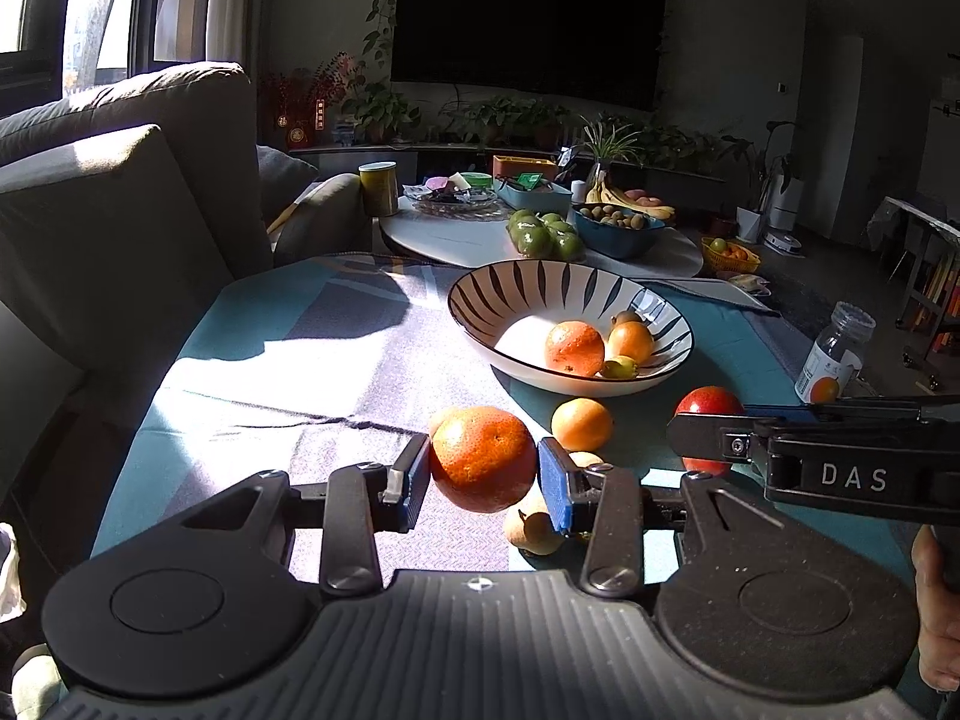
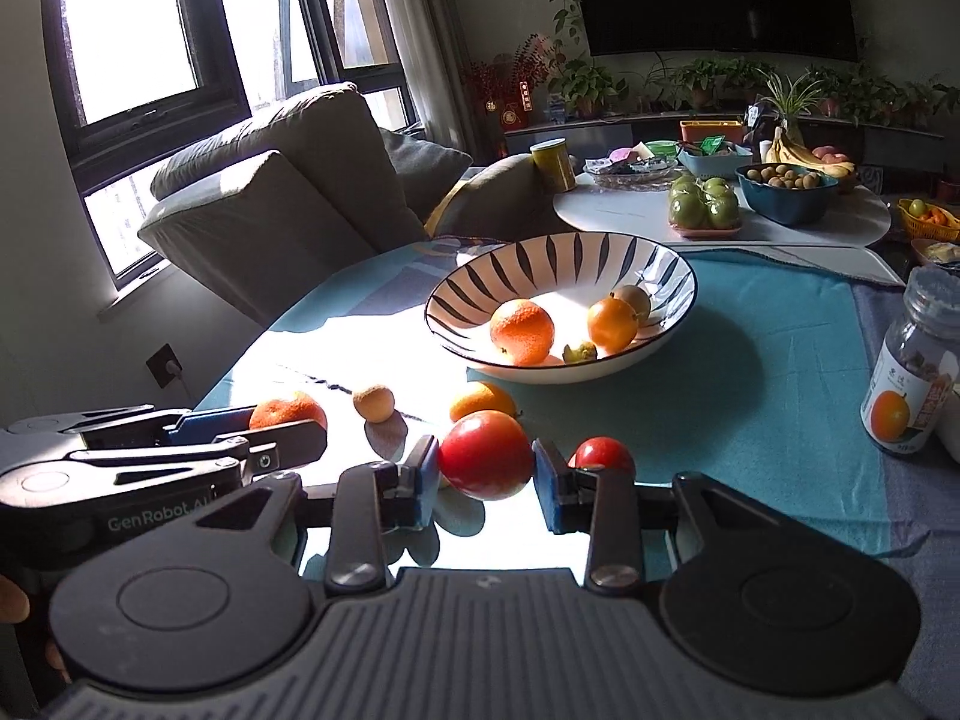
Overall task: Organize fruits
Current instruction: 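Place the orange in the bowl with the left tool while the right places the tomato there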
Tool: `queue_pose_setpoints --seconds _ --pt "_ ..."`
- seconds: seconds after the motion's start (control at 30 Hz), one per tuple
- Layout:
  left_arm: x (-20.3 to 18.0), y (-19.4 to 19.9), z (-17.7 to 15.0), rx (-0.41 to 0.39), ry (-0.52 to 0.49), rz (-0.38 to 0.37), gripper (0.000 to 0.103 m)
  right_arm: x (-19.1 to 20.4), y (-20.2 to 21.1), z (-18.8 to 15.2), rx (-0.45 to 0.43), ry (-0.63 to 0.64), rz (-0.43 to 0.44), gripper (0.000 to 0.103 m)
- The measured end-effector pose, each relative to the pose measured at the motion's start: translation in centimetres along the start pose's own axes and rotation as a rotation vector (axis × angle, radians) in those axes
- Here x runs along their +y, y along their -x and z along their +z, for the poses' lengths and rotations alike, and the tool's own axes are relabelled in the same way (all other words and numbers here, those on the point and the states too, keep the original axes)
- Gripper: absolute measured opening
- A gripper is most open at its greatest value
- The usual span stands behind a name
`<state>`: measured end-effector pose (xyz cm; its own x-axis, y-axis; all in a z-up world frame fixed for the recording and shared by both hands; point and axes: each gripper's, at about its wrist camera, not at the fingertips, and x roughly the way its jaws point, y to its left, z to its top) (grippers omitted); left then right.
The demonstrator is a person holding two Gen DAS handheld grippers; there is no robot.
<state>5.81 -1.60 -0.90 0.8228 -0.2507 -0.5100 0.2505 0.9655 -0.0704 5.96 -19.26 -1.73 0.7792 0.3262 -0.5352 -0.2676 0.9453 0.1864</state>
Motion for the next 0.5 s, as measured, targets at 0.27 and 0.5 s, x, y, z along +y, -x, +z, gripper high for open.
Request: queue_pose_setpoints --seconds 0.27,0.5 --pt "-1.4 -1.7 2.1 -0.028 -0.043 -0.026 0.036 -0.9 -0.4 2.0 -0.040 0.008 -0.037 0.083" --pt "-1.9 -3.9 3.5 -0.023 -0.053 -0.032 0.036 -1.9 -1.4 3.0 -0.052 0.014 -0.053 0.083"
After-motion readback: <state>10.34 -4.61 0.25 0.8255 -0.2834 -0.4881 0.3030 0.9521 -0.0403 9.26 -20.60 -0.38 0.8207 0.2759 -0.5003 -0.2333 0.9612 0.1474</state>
